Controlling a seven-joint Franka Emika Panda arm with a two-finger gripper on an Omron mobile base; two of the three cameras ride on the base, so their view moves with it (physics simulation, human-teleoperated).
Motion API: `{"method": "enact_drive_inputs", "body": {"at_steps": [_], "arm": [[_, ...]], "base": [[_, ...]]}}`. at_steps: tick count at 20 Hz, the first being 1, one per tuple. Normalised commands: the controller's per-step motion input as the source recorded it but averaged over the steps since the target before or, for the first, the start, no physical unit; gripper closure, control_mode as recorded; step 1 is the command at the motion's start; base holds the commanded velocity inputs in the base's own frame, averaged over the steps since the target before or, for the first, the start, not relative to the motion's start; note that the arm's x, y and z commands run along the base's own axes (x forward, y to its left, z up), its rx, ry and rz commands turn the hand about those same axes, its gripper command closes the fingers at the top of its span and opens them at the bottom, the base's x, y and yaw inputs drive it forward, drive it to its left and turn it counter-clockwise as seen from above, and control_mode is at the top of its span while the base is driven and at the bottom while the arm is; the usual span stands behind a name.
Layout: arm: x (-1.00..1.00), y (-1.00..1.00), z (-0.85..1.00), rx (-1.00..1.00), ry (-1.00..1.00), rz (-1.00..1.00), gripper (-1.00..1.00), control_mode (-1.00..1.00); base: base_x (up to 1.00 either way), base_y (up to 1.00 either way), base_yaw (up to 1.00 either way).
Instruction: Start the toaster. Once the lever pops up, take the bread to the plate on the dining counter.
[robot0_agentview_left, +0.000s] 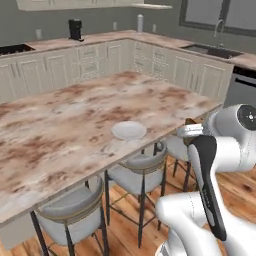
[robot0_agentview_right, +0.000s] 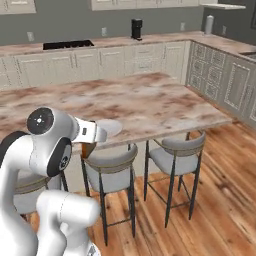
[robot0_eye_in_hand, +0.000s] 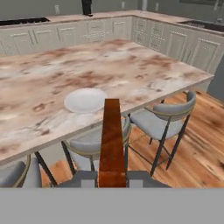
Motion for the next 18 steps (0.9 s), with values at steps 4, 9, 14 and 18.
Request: {"method": "enact_drive_inputs", "body": {"at_steps": [4,9,14,18], "arm": [[0.00,0.00,0.00,0.00,0.00,0.00,1.00,1.00],[0.00,0.00,0.00,0.00,0.00,0.00,1.00,1.00],[0.00,0.00,0.00,0.00,0.00,0.00,1.00,1.00],[0.00,0.00,0.00,0.00,0.00,0.00,1.00,1.00]], "base": [[0.09,-0.31,0.55],[0.40,-0.30,0.49],[0.33,-0.46,0.40],[0.28,-0.66,0.20]]}}
